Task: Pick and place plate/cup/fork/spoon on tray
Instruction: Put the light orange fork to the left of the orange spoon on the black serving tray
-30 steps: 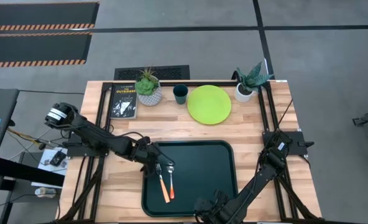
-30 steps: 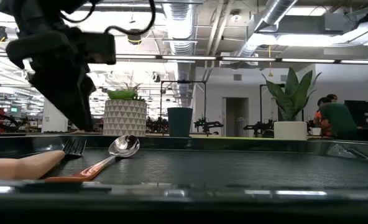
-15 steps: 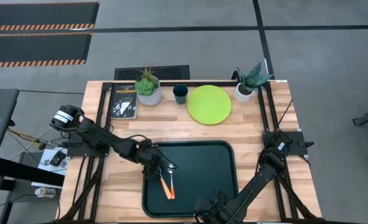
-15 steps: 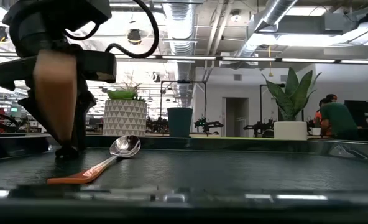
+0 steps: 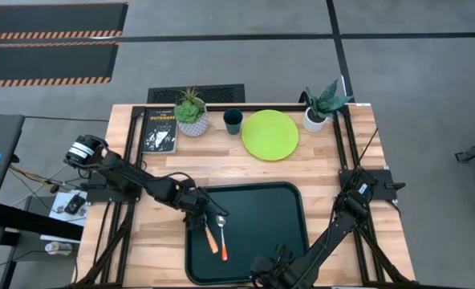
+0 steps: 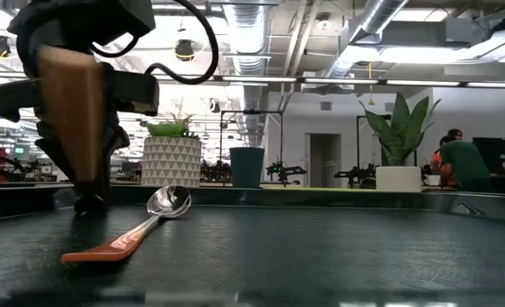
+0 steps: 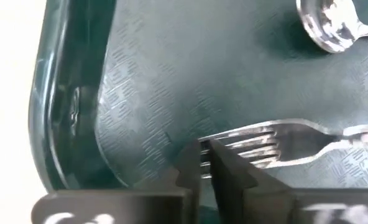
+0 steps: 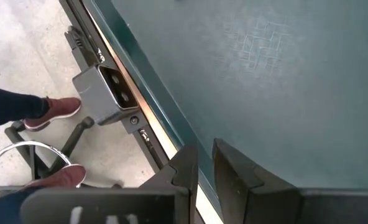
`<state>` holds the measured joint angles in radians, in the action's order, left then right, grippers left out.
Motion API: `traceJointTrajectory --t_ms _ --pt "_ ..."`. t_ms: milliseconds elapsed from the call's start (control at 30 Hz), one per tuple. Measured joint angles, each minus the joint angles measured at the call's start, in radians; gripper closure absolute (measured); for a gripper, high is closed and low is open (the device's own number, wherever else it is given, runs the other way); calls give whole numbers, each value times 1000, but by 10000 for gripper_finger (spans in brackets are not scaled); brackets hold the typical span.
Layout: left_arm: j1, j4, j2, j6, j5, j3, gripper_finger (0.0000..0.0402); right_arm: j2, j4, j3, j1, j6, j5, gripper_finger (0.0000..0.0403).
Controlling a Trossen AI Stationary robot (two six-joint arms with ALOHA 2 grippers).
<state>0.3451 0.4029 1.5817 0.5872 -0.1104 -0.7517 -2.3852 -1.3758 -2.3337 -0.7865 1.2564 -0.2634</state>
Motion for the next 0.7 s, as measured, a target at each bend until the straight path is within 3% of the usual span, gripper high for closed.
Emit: traceJointTrajectory --t_ms 700 --pt "-10 112 -19 -48 1 -70 401 0 1 0 0 0 -27 331"
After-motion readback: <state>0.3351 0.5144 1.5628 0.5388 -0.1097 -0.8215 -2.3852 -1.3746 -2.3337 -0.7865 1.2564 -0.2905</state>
